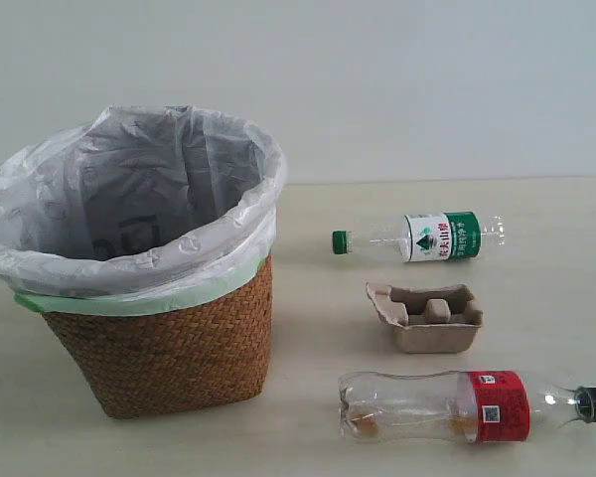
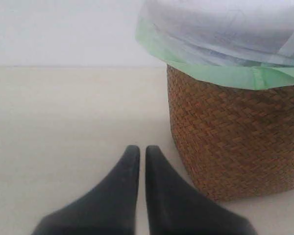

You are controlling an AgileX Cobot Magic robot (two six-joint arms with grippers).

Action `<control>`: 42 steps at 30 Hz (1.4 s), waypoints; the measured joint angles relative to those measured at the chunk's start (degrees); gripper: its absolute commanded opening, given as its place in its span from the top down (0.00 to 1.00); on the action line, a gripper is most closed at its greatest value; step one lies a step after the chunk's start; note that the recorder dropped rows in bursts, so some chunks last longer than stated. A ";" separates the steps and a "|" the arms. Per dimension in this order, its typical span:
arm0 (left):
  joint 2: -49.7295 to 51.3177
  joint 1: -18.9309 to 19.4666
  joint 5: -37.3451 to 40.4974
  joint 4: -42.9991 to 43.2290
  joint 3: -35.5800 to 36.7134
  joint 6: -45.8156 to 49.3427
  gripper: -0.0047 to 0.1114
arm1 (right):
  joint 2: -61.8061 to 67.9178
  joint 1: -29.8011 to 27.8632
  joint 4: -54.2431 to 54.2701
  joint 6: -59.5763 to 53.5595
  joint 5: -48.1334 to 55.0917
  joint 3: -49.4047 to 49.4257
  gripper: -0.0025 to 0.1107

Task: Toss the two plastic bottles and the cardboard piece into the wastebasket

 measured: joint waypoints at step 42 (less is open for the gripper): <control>0.00 0.00 0.00 0.00 0.00 0.00 0.93 | 18.20 0.00 -0.11 -8.90 -5.58 -46.50 0.18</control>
